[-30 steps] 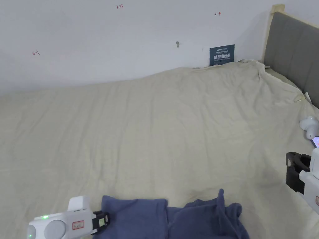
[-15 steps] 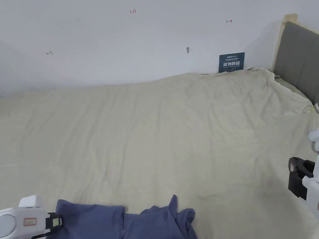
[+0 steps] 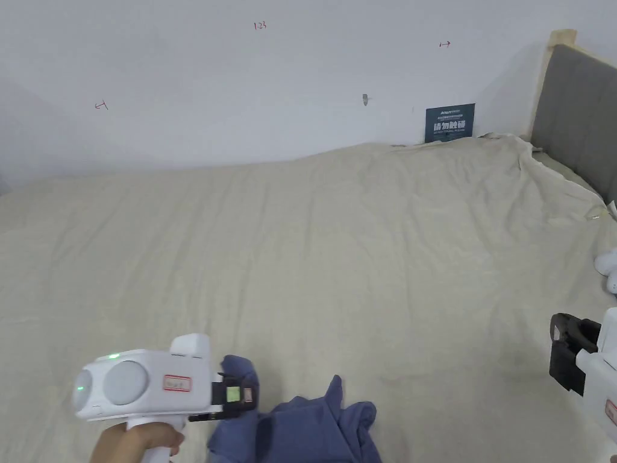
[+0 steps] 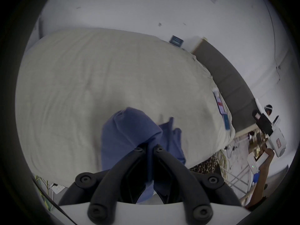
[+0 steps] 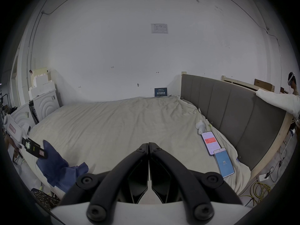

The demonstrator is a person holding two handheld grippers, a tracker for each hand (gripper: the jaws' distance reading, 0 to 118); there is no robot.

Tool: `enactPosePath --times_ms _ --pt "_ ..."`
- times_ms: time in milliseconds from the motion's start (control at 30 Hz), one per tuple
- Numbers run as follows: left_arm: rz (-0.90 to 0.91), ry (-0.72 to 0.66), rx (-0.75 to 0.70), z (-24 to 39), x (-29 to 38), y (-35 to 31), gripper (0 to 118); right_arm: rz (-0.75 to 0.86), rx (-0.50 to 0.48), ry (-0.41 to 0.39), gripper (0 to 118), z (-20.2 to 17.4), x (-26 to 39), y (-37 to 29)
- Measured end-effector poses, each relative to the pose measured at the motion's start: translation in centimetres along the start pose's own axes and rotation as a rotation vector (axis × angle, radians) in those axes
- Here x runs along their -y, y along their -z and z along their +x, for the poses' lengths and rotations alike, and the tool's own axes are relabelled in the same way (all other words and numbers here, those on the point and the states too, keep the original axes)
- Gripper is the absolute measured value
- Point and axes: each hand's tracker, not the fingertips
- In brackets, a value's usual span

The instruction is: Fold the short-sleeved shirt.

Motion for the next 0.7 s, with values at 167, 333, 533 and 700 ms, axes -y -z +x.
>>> enactPosePath --times_ms 167,333,533,700 --pt "-0.090 0.017 0.050 3.9 0.4 6.0 4 -0.010 0.015 0.011 0 0.8 0.5 -0.3" --pt "-0.156 0.064 -0.013 7.2 1.8 11.7 4 -0.014 0.041 0.022 0 2.3 0.9 -0.6" --pt "-0.183 0.102 -0.079 9.4 3.5 15.6 8 -0.023 0.070 0.030 0 3.8 1.5 -0.8" --pt "-0.172 0.108 0.002 10.2 3.4 15.3 70 -0.031 0.082 0.037 0 4.2 1.9 -0.8"
